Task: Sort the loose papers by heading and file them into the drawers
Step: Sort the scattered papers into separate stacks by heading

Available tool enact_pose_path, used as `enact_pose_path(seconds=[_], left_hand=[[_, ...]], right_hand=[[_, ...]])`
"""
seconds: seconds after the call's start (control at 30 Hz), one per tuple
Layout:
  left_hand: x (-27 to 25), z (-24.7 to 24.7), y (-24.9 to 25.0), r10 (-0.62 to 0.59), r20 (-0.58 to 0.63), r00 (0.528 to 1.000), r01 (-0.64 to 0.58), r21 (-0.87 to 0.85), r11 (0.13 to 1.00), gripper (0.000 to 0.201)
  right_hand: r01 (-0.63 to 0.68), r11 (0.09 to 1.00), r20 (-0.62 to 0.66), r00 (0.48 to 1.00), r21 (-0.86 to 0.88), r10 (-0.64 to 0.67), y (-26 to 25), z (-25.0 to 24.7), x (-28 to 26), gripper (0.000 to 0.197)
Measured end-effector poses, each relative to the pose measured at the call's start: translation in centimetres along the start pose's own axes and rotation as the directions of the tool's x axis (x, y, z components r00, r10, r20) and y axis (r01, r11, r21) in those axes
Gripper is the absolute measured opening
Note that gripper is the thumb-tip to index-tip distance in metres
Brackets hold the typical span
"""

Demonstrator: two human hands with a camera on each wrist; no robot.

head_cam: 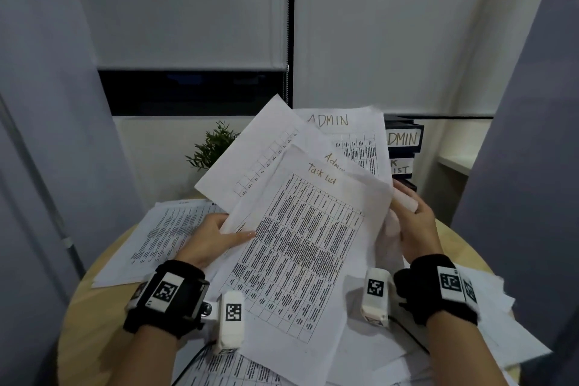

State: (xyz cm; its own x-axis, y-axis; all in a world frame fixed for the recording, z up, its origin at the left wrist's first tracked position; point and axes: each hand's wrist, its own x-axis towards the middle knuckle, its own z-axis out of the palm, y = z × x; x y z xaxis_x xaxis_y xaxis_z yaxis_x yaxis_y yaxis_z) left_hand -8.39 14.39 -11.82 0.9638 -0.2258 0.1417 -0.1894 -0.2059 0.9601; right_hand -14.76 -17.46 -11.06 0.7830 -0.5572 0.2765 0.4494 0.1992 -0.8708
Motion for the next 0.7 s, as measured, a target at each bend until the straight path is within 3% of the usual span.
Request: enact_pose_path(seconds=[0.17,0.27,0.37,0.43,0.53,0.6,0.7], left_hand=[[-0.4,0.5,0.6,0.011,-0.001,1.000,-0.011,-0.208,0.978,0.046],[-0.5,0.3,0.6,-0.009,0.021,1.000,0.012,-0.162,0.987,0.037],[0.3,-0.1,-0.6,-0.084,0.026,0.996,0.084,0.001,0.996,0.048],[0.8,-0.5,-1.0,-0.066,-0.054,0.996,0.070,0.075,0.995,0.038],[1.0,-1.4,-1.2,-0.024,-0.175,0.984,0.032,0.043,0.999,0.025],[0.8,-2.4,-1.3,-0.038,-0.236,0.971,0.035,-0.016,0.999,0.023],[0.6,-3.6,-2.0,-0.102,-0.247,0.964,0.077,-0.107,0.991,0.030]], right_hand=[[0.073,0.985,0.133,0.990,-0.156,-0.053,-0.5,0.5,-1.0,0.001],[0.192,0.981,0.086,0.978,-0.031,-0.189,-0.8,0.8,-1.3,0.019],[0.321,0.947,-0.122,0.940,0.001,-0.318,-0.8,0.4,-0.5,0.017],[0.335,0.939,-0.236,0.921,0.075,-0.309,-0.9,0.0,-0.3,0.016],[0.322,0.940,-0.281,0.918,0.114,-0.280,-1.0,-0.5,-0.2,0.014],[0.304,0.949,-0.319,0.911,0.088,-0.262,-0.8,-0.8,-0.1,0.016],[0.229,0.965,-0.352,0.920,0.126,-0.172,-0.4,-0.9,0.0,0.001]])
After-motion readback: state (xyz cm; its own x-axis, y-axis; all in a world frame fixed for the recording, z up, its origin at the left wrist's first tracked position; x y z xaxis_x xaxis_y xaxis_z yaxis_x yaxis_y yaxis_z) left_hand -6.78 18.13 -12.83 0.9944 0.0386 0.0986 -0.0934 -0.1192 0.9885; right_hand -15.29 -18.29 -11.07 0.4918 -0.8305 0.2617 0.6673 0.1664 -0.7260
